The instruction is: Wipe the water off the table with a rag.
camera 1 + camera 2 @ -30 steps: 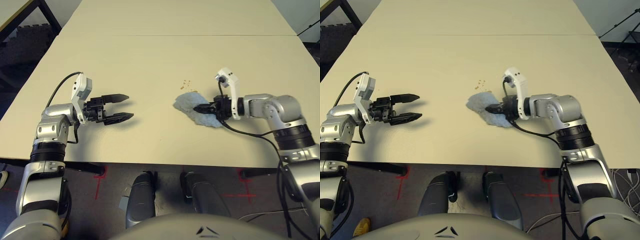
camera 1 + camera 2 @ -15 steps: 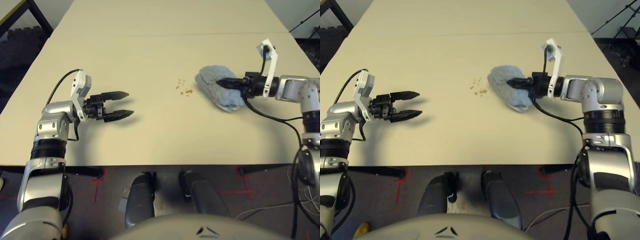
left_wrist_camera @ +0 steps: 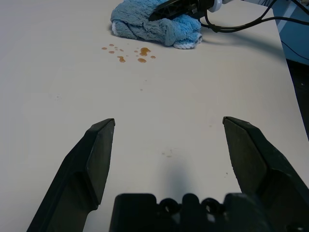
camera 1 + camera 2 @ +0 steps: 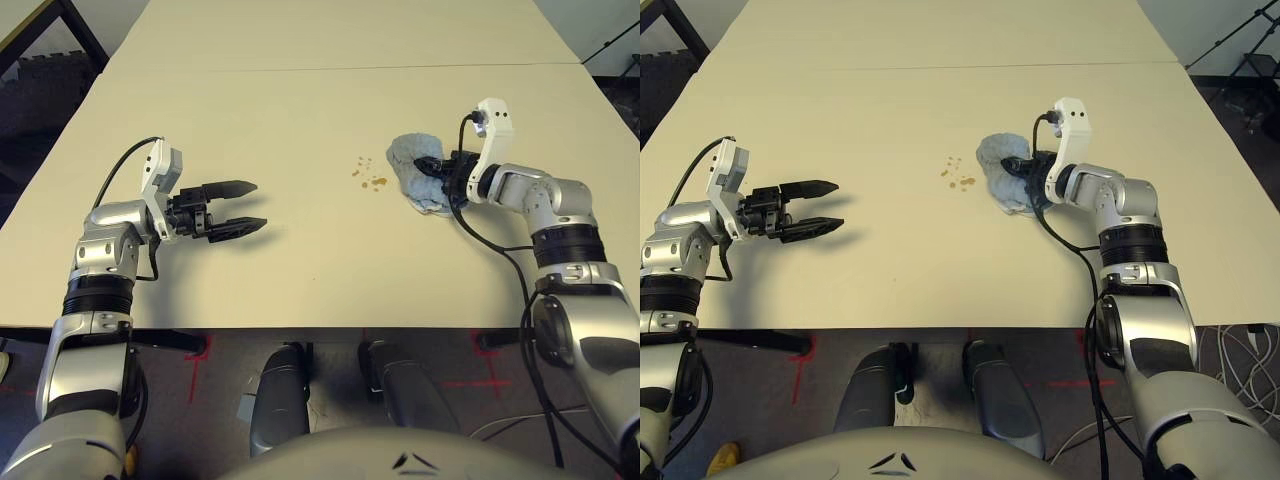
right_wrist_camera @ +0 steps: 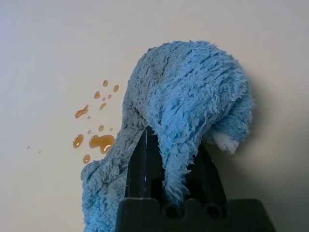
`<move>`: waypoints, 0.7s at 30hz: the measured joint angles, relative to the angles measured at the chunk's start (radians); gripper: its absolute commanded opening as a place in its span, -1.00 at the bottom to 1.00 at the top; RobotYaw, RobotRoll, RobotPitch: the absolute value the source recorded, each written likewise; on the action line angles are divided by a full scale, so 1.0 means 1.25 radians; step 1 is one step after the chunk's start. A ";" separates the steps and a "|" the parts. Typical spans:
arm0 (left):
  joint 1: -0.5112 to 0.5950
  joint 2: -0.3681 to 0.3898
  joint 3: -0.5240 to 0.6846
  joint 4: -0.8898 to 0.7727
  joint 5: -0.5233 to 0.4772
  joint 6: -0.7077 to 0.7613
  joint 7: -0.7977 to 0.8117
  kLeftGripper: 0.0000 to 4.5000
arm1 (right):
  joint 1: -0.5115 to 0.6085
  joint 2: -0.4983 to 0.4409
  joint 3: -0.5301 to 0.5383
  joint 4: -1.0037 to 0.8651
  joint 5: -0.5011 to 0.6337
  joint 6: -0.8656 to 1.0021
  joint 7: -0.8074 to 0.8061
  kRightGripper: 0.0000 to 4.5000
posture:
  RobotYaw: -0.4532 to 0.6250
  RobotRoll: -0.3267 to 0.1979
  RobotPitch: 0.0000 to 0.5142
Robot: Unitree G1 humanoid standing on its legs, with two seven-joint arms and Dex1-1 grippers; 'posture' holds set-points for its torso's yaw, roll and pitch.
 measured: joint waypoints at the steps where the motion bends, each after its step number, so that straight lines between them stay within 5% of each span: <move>1: 0.000 0.000 0.000 0.000 0.000 0.000 0.000 1.00 | 0.000 0.009 0.001 -0.001 -0.001 0.000 -0.001 -0.94 | -0.52 0.25 -0.44; 13: 0.000 0.000 0.000 -0.001 0.000 0.000 0.000 1.00 | 0.017 0.134 0.036 -0.049 -0.027 -0.007 -0.022 -0.94 | -0.52 0.25 -0.44; 21: 0.009 0.000 0.001 -0.005 0.000 0.000 0.001 1.00 | -0.064 0.215 0.054 0.082 -0.070 -0.093 -0.039 -0.94 | -0.48 0.25 -0.46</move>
